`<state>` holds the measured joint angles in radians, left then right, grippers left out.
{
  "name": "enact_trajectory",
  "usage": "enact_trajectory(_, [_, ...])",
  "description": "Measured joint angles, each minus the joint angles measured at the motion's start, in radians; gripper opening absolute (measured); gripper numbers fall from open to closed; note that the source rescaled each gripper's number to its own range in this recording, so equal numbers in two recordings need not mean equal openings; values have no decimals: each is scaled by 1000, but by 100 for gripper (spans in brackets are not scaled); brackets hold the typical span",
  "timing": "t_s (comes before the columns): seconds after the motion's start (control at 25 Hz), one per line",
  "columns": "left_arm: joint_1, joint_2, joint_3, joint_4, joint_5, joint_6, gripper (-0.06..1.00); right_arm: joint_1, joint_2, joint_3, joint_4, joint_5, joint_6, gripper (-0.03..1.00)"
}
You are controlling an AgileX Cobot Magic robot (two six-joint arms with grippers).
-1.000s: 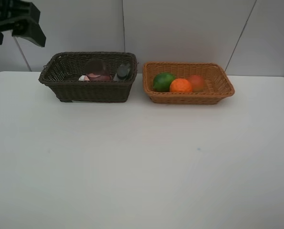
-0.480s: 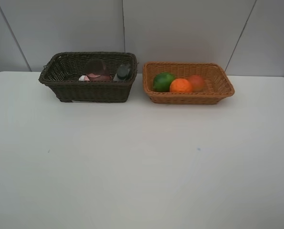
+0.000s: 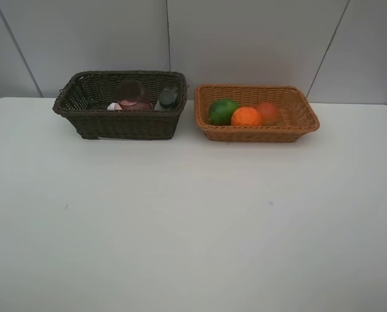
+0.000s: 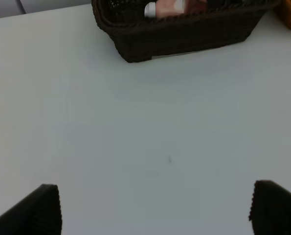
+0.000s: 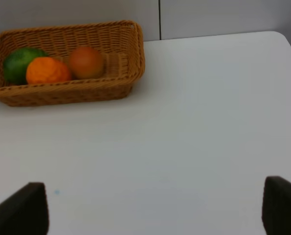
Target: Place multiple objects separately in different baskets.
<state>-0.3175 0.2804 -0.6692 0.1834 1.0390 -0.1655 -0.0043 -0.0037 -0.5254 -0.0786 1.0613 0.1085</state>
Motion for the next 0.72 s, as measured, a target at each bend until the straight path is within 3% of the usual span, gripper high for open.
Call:
enact_trajectory(0.32, [0, -154, 132, -19, 0, 1, 100, 0, 0, 0, 0, 0, 0, 92])
enact_trajectory(0.72, [0, -225, 162, -40, 17, 11, 100, 0, 0, 0, 0, 0, 0, 92])
